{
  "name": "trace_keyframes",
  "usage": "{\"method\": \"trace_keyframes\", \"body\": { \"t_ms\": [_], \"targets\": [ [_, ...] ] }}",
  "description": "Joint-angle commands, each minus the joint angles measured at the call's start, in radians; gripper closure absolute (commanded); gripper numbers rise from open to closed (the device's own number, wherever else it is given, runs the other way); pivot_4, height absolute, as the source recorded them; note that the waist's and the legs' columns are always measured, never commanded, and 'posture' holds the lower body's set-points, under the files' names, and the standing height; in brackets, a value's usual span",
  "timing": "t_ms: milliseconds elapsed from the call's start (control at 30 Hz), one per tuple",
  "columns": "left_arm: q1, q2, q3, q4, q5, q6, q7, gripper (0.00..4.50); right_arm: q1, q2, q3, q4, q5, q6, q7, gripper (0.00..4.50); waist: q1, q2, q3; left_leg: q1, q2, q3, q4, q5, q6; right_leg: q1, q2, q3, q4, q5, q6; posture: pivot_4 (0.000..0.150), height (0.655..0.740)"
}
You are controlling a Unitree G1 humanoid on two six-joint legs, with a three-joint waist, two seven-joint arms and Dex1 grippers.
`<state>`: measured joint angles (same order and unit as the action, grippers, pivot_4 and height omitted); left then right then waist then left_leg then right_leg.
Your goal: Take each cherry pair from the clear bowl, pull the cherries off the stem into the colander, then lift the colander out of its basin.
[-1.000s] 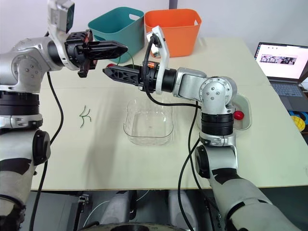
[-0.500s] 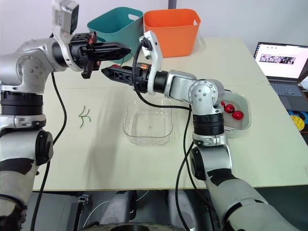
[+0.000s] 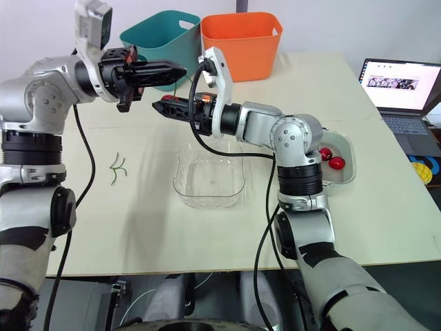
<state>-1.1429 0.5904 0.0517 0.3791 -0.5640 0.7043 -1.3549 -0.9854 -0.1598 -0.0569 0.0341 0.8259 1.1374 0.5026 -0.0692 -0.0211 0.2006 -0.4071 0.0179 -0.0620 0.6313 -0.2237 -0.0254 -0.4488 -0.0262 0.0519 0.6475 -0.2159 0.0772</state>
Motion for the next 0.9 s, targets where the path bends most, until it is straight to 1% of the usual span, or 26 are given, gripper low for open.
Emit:
{"method": "trace_keyframes", "body": {
  "t_ms": [33,200,300,400,533,733,833,900],
  "targets": [
    [-0.056,0.015,0.021,0.018,0.008,-0.047,0.001,4.50,0.042,-0.030,0.063,-0.069,-0.022,0.005,0.030,3.39,0.000,0.000,0.000,0.000,0.000,0.000,0.000,0.000,0.000,0.000,0.000,0.000,0.000,0.000,0.000,0.150,0.7400],
    [-0.070,0.017,0.019,0.046,0.014,-0.065,-0.005,4.50,0.091,-0.066,0.103,-0.120,-0.037,0.022,0.039,3.39,0.000,0.000,0.000,0.000,0.000,0.000,0.000,0.000,0.000,0.000,0.000,0.000,0.000,0.000,0.000,0.150,0.7400],
    [-0.070,0.017,0.012,0.050,0.018,-0.072,-0.010,4.50,0.102,-0.075,0.102,-0.135,-0.036,0.030,0.034,3.39,-0.001,0.000,0.000,0.000,0.000,0.000,0.000,0.000,0.000,0.000,0.000,0.000,0.000,0.000,0.000,0.150,0.7400],
    [-0.061,0.019,0.003,0.050,0.027,-0.081,-0.016,4.50,0.106,-0.096,0.077,-0.159,-0.029,0.038,0.028,3.39,0.000,0.000,0.000,0.000,0.000,0.000,0.000,0.000,0.000,0.000,0.000,0.000,0.000,0.000,0.000,0.150,0.7400],
    [-0.041,0.025,-0.005,0.052,0.048,-0.095,-0.024,4.50,0.094,-0.175,0.008,-0.210,-0.011,0.062,0.020,3.39,0.002,0.000,0.000,0.000,0.000,0.000,0.000,0.000,0.000,0.000,0.000,0.000,0.000,0.000,0.000,0.150,0.7400],
    [0.013,0.049,-0.028,0.038,0.084,-0.125,-0.038,4.50,0.096,-0.429,-0.116,-0.298,0.009,0.127,0.045,3.39,0.007,0.000,0.000,-0.001,0.000,0.000,0.000,0.000,0.000,0.000,-0.001,0.000,-0.001,0.000,0.000,0.150,0.7400],
    [0.049,0.063,-0.056,0.041,0.131,-0.182,-0.047,4.50,0.159,-0.598,-0.135,-0.326,-0.024,0.121,0.097,3.39,0.009,0.000,0.000,0.000,0.000,0.000,0.000,0.000,0.000,0.000,0.000,0.000,-0.001,0.000,0.000,0.150,0.7400],
    [0.069,0.068,-0.076,0.051,0.164,-0.225,-0.054,4.50,0.232,-0.715,-0.146,-0.328,-0.057,0.093,0.141,3.39,0.012,0.000,0.000,0.000,0.000,0.000,0.000,0.000,0.000,0.000,0.000,0.000,-0.002,-0.001,0.000,0.150,0.7400]
  ]
}}
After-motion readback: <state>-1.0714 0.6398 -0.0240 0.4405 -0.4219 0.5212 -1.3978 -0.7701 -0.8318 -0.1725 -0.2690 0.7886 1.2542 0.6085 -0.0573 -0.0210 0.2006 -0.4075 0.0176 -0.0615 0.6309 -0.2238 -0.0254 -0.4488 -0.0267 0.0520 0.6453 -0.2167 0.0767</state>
